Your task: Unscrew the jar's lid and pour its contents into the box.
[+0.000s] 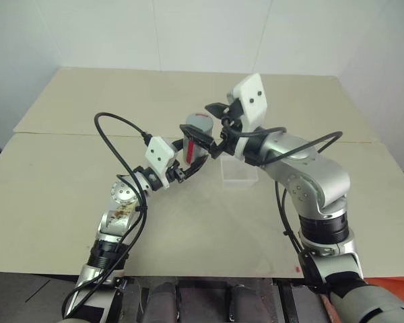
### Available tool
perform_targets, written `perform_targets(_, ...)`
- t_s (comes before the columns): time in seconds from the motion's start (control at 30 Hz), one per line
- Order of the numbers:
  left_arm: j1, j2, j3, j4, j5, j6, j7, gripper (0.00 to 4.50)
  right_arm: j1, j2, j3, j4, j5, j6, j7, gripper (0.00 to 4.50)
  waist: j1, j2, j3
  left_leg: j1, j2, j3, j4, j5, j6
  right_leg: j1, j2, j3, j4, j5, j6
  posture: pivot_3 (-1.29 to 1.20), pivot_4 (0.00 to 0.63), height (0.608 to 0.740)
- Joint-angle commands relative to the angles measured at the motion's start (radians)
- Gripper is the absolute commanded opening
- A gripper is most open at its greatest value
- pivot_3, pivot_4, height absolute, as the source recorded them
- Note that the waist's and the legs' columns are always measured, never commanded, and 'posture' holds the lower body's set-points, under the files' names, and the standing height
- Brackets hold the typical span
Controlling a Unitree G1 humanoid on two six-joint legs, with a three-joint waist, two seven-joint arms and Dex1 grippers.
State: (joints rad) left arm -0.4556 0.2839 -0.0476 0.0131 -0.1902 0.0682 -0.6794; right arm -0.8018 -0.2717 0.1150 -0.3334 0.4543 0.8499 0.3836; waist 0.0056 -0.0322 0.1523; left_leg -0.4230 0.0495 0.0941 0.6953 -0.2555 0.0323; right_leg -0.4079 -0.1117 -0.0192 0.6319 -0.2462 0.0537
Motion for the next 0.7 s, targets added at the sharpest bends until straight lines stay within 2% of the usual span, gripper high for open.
perform_targets(0.03,0.002,0.006,-0.006,-0.050,-0.012,-0.004,-0.003,2.85,-0.020,0.002,-0.004,-0.024,0.000,-0.019,0.015,4.45,0.000,0.000,0.000,0.000,0.000,0.000,0.000,0.000,0.000,0.000,0.000,0.000,0.000,0.000,0.000,0.00,0.150,0.740)
perform_targets(0.33,0.005,0.013,-0.005,-0.054,-0.018,-0.004,-0.007,2.85,-0.017,0.003,-0.005,-0.026,-0.004,-0.016,0.031,4.45,0.000,0.000,0.000,0.000,0.000,0.000,0.000,0.000,0.000,0.000,0.000,0.000,0.000,0.000,0.000,0.00,0.150,0.740)
perform_targets(0.43,0.005,0.015,-0.006,-0.055,-0.018,-0.004,-0.008,2.85,-0.016,0.002,-0.005,-0.026,-0.005,-0.015,0.034,3.93,0.000,0.000,0.000,0.000,0.000,0.000,0.000,0.000,0.000,0.000,0.000,0.000,0.000,0.000,0.000,0.00,0.150,0.740)
perform_targets(0.53,0.004,0.017,-0.004,-0.054,-0.018,-0.004,-0.010,2.85,-0.018,0.001,-0.003,-0.019,-0.008,-0.015,0.036,2.91,-0.001,0.000,0.000,0.000,0.000,0.000,0.000,0.000,0.000,0.000,0.000,0.000,0.000,0.000,0.000,0.00,0.150,0.740)
perform_targets(0.57,0.003,0.017,-0.004,-0.054,-0.019,-0.004,-0.011,2.85,-0.019,0.002,-0.002,-0.016,-0.010,-0.016,0.036,2.78,-0.001,0.000,0.000,0.000,0.000,0.000,0.000,0.000,0.000,0.000,0.000,0.000,0.000,0.000,0.000,0.00,0.150,0.740)
perform_targets(0.7,0.004,0.019,-0.002,-0.056,-0.021,-0.004,-0.012,2.85,-0.021,0.001,-0.004,-0.012,-0.006,-0.010,0.044,2.78,-0.001,0.000,0.000,0.000,0.000,0.000,0.000,0.000,0.000,0.000,0.000,0.000,0.000,0.000,0.000,0.00,0.150,0.740)
